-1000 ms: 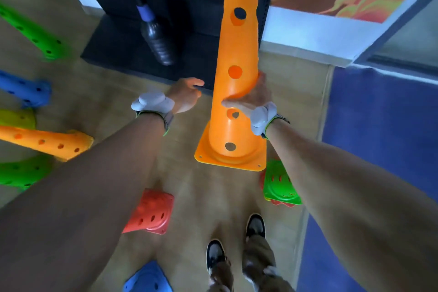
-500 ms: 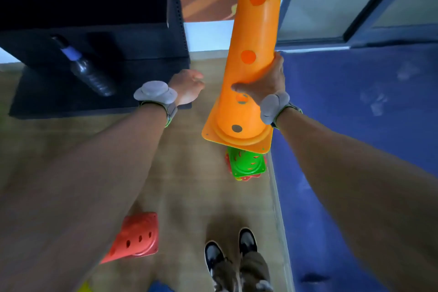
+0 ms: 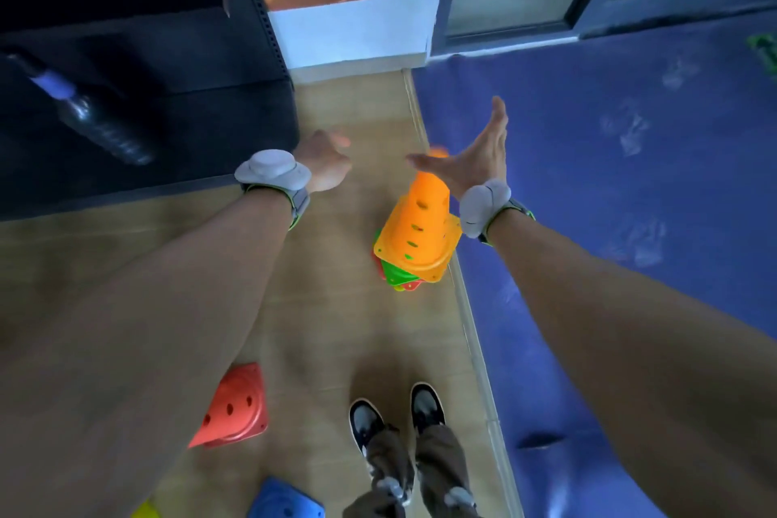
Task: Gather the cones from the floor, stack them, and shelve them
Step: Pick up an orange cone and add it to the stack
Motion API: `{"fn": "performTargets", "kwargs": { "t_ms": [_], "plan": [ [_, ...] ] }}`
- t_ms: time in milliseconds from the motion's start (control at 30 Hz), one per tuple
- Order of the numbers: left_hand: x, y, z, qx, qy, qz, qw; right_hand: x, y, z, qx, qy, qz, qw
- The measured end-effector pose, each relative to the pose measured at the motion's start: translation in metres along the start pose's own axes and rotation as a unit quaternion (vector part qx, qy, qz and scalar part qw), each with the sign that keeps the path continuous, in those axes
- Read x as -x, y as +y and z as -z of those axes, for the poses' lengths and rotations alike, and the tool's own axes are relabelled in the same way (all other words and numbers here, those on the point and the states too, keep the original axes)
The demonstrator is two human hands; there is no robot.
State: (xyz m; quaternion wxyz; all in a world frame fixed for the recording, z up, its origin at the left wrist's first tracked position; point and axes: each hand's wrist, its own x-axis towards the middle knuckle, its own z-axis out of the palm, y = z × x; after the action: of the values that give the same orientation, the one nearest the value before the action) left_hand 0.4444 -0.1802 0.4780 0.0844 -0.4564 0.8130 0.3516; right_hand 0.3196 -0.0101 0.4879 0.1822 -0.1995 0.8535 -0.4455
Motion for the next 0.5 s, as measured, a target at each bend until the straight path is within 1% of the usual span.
{"fn": "performTargets", "kwargs": {
  "t_ms": [67, 167, 333, 400, 500],
  "plan": [
    [0.005, 0.005, 0.004, 0.002, 0.005, -0.001, 1.000, 0.000, -0.007, 0.005, 0.014, 0.000, 0.006, 1.000],
    [0.024, 0.013, 0.018, 0.017, 0.014, -0.008, 1.000, 0.008, -0.025, 0.013, 0.064, -0.029, 0.020, 0.997],
    [0.065, 0.005, 0.035, 0.036, 0.032, -0.010, 0.999, 0.025, -0.058, -0.004, 0.121, -0.109, 0.044, 0.986],
    [0.087, -0.012, 0.045, 0.053, 0.053, 0.008, 0.997, 0.039, -0.074, -0.019, 0.134, -0.155, 0.066, 0.977],
    [0.123, -0.058, 0.064, 0.111, 0.104, 0.083, 0.985, 0.070, -0.105, -0.052, 0.132, -0.233, 0.097, 0.959]
  ]
}}
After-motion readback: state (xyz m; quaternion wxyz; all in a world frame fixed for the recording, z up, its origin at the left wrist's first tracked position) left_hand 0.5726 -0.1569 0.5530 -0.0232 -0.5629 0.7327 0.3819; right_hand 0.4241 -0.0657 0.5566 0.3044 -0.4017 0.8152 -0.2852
